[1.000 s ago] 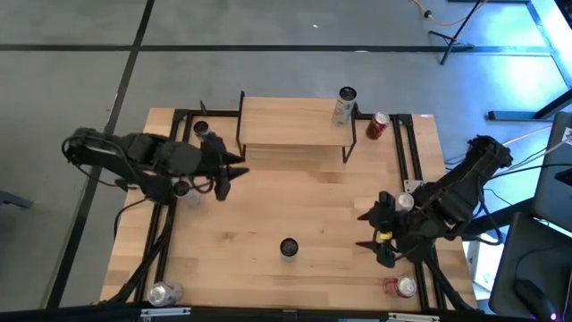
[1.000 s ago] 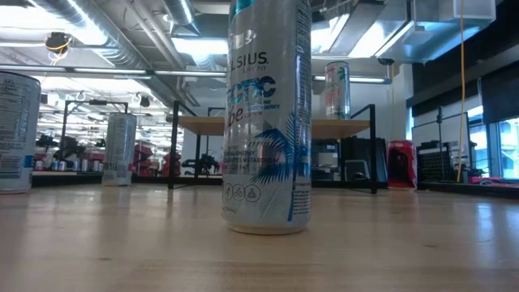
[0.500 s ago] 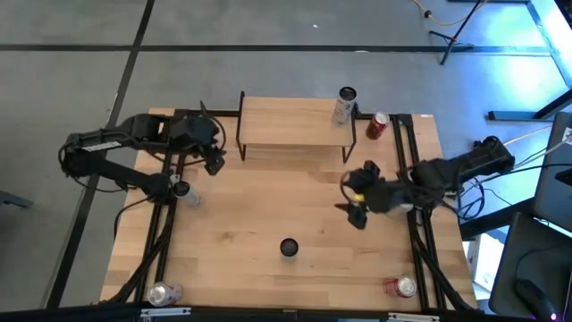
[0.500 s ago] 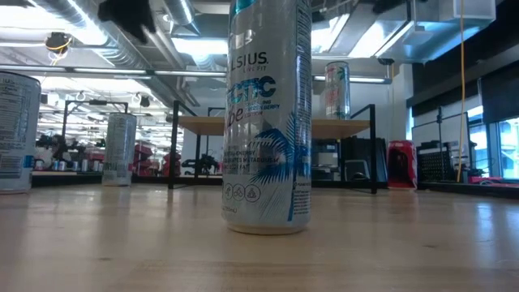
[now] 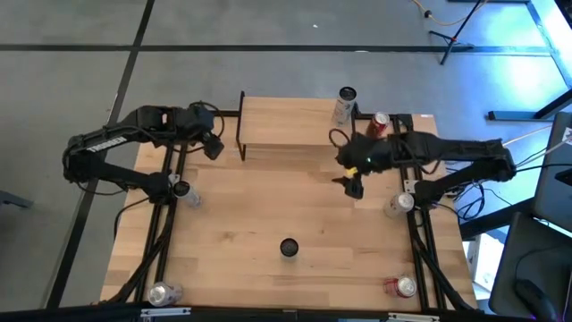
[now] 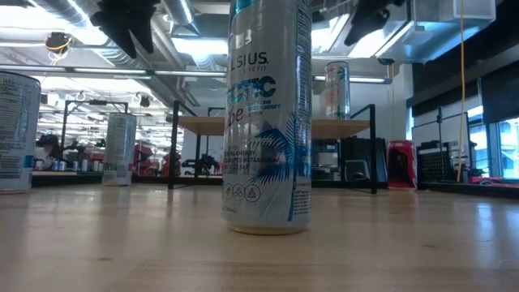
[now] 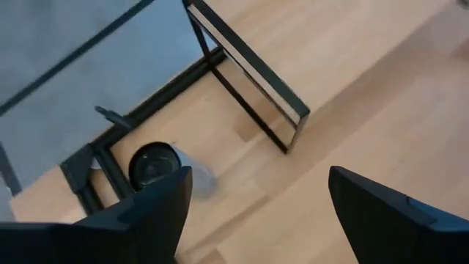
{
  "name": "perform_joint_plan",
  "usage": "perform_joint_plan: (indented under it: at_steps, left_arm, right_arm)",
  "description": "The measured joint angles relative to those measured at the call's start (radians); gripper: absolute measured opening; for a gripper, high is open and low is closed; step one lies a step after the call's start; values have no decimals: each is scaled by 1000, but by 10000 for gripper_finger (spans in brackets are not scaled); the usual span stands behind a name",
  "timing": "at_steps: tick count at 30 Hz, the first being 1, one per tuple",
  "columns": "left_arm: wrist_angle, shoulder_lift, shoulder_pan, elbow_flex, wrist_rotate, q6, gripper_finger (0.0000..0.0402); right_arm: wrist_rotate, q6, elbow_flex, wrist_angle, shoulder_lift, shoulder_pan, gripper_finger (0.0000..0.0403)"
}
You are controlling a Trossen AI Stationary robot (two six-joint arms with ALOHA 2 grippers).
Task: Place canned beverage on shelf
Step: Put the white-pink soda can on the shelf aligned with the other white-pink soda can
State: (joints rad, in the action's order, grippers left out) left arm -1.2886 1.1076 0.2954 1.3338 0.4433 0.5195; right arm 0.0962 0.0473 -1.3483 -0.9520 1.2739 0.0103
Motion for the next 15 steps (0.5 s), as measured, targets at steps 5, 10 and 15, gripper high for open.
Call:
perform_joint_plan:
  at_steps: [5, 10, 15]
  left_arm:
    - [5, 12, -1, 0, 17, 131, 311]
    - [-21, 61, 102, 0, 4, 191, 310]
    - [-83, 125, 286, 0, -60, 169, 307]
  right_arm:
    - [-106, -192, 0, 13, 0, 105, 319]
    - [-107, -261, 0, -1, 0, 179, 319]
    - [-106, -256, 0, 16, 0, 241, 319]
